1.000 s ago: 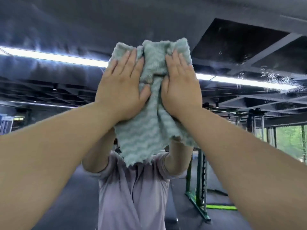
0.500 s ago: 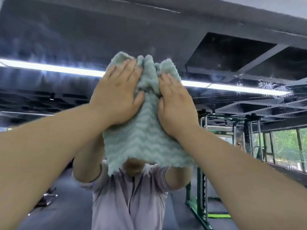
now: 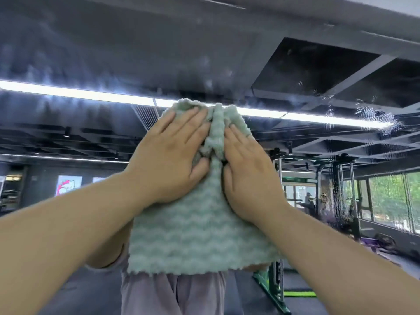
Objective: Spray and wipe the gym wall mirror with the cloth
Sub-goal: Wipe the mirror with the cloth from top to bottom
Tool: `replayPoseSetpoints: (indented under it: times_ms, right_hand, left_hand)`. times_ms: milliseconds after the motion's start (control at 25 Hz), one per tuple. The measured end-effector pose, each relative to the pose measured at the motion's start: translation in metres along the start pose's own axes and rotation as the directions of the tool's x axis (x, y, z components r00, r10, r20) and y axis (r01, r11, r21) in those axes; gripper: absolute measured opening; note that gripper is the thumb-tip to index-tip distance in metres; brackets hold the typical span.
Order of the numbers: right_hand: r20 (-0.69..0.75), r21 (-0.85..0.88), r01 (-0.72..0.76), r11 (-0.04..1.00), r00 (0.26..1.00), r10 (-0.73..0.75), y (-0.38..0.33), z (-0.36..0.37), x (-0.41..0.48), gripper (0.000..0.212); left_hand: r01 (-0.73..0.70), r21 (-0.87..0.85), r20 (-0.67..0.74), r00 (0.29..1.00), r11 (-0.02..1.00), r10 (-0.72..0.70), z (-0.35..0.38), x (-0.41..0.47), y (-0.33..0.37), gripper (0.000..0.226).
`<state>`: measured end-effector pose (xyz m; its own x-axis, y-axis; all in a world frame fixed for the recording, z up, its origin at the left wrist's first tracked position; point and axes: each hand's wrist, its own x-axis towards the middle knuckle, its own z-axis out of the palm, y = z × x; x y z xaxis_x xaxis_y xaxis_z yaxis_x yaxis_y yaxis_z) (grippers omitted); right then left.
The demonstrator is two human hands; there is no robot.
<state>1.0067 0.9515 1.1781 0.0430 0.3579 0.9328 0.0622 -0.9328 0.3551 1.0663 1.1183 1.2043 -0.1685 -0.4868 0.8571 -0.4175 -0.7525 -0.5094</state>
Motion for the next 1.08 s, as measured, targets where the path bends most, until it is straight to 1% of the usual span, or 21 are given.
replayPoseSetpoints:
  times_ms: [40,80,160,200,240,280,320,400,440,480,520,560,640,680,760,800,880,920,960,1040,1080]
  right_hand:
    - [0.031,-0.023,0.033,0.999,0.999,-0.032,0.008,-0.004,-0.002,0.057]
    - [0.022,-0.029,0.036,0.999,0.999,-0.036,0.015,-0.007,0.011,0.059]
    - [-0.012,0.019,-0.058,0.998,0.998,0.058,0.018,-0.01,0.052,0.058]
    - [-0.015,0.029,-0.111,0.993,0.994,0.111,0.016,-0.009,0.065,0.056]
    - [-0.025,0.042,-0.136,0.99,0.99,0.137,0.012,-0.008,0.065,0.055]
    - [-0.038,0.045,-0.136,0.99,0.99,0.138,0.008,-0.007,0.052,0.053]
    - [-0.048,0.042,-0.109,0.993,0.993,0.111,0.006,-0.006,0.029,0.053]
    - [0.027,0.006,-0.038,0.999,0.999,0.038,0.002,-0.009,-0.02,0.056]
    - [0.068,-0.022,-0.003,1.0,0.998,0.005,0.008,-0.011,-0.025,0.057]
    - [0.06,-0.041,0.006,0.999,0.998,-0.004,0.016,-0.012,-0.014,0.058]
    - [0.022,-0.049,-0.01,0.999,1.0,0.011,0.021,-0.01,0.008,0.059]
    - [-0.004,-0.031,-0.061,0.998,0.998,0.061,0.022,-0.009,0.034,0.06]
    - [-0.03,0.006,-0.162,0.987,0.986,0.162,0.015,-0.004,0.068,0.061]
    - [-0.039,0.014,-0.178,0.984,0.983,0.178,0.008,0.0,0.066,0.059]
    - [-0.026,-0.007,-0.102,0.995,0.995,0.101,-0.01,0.006,0.03,0.056]
    - [0.019,-0.007,-0.045,0.999,0.999,0.045,-0.018,0.006,0.008,0.056]
    - [0.098,-0.006,0.032,0.999,0.995,-0.032,-0.018,0.002,0.0,0.059]
    - [0.097,-0.02,0.046,0.999,0.994,-0.044,-0.015,0.001,0.017,0.061]
    - [0.09,-0.028,0.027,0.999,0.996,-0.025,-0.014,0.002,0.04,0.063]
    - [0.087,-0.077,-0.07,0.995,0.993,0.077,-0.027,0.01,0.083,0.064]
    - [0.078,-0.104,-0.126,0.987,0.988,0.134,-0.04,0.018,0.09,0.062]
  left_hand:
    - [-0.042,0.007,0.018,0.999,0.999,0.042,-0.002,0.001,-0.005,0.068]
    - [-0.041,0.022,0.023,0.999,0.999,0.04,-0.006,0.013,-0.012,0.07]
    - [0.055,-0.02,0.002,0.999,0.998,-0.055,-0.012,0.049,-0.022,0.076]
    - [0.119,-0.043,0.004,0.993,0.992,-0.119,-0.012,0.06,-0.021,0.078]
    - [0.149,-0.049,0.004,0.989,0.988,-0.149,-0.012,0.06,-0.016,0.079]
    - [0.128,-0.042,-0.005,0.992,0.991,-0.129,-0.01,0.051,-0.007,0.077]
    - [0.066,-0.022,-0.014,0.998,0.998,-0.067,-0.006,0.033,0.004,0.073]
    - [-0.062,-0.01,0.042,0.997,0.998,0.062,-0.003,-0.003,0.017,0.066]
    - [-0.107,-0.001,0.06,0.992,0.994,0.107,-0.003,-0.006,0.009,0.066]
    - [-0.111,0.02,0.06,0.992,0.994,0.11,-0.005,0.003,-0.004,0.068]
    - [-0.064,0.029,0.045,0.997,0.998,0.063,-0.009,0.022,-0.018,0.071]
    - [0.016,0.031,0.016,1.0,0.999,-0.017,-0.012,0.042,-0.032,0.075]
    - [0.165,0.02,0.014,0.986,0.986,-0.165,-0.015,0.061,-0.046,0.08]
    - [0.184,0.018,0.003,0.983,0.983,-0.184,-0.013,0.055,-0.041,0.079]
    - [0.101,0.038,-0.004,0.995,0.994,-0.101,-0.006,0.016,-0.017,0.073]
    - [0.035,0.032,0.029,0.999,0.999,-0.036,-0.006,-0.006,-0.01,0.071]
    - [-0.069,0.05,0.093,0.994,0.996,0.064,-0.011,-0.022,-0.029,0.071]
    - [-0.058,0.068,0.105,0.993,0.996,0.051,-0.016,-0.013,-0.047,0.074]
    - [0.006,0.069,0.099,0.995,0.998,-0.013,-0.021,0.0,-0.065,0.078]
    - [0.178,0.048,0.075,0.981,0.983,-0.181,-0.025,0.018,-0.091,0.084]
    - [0.232,0.039,0.058,0.971,0.972,-0.234,-0.024,0.015,-0.091,0.083]
